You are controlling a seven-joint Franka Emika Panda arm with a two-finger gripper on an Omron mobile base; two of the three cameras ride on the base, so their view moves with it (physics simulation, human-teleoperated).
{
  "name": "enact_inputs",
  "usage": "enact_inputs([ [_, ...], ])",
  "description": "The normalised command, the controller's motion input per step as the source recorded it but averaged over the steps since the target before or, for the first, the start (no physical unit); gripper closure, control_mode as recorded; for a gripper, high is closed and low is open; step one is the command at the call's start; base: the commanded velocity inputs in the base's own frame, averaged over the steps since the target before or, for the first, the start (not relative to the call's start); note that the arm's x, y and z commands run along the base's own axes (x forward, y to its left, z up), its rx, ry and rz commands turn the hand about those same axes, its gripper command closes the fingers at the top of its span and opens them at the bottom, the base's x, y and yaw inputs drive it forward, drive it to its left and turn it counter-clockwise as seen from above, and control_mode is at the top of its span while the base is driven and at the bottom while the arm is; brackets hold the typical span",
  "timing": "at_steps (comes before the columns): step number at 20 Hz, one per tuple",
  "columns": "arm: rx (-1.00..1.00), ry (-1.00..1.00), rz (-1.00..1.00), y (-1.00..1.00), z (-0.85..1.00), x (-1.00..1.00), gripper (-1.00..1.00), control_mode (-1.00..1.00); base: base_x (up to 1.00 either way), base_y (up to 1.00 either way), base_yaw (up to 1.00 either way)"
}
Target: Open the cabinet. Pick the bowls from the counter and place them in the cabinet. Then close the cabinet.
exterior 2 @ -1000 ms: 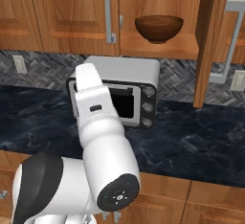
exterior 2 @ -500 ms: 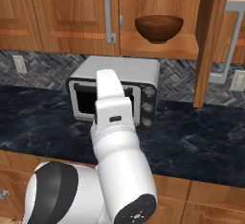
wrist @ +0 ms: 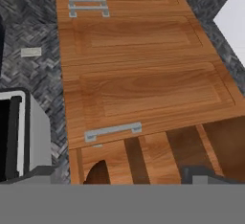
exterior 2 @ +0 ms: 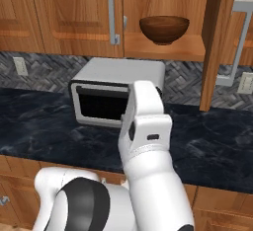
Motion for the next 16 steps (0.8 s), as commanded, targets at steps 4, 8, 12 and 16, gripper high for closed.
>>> enact_inputs([
  [4, 0.07, 0.00, 0.00, -0.47, 0.00, 0.00, -1.00, -1.00, 0.00, 0.00, 0.00],
  [8, 0.03, 0.02, 0.02, -0.54, 0.00, 0.00, -1.00, -1.00, 0.00, 0.00, 0.00],
  [12, 0.00, 0.03, 0.03, -0.58, 0.00, 0.00, -1.00, -1.00, 0.00, 0.00, 0.00],
  [16, 0.00, 0.02, 0.04, -0.58, 0.00, 0.00, -1.00, -1.00, 0.00, 0.00, 0.00],
])
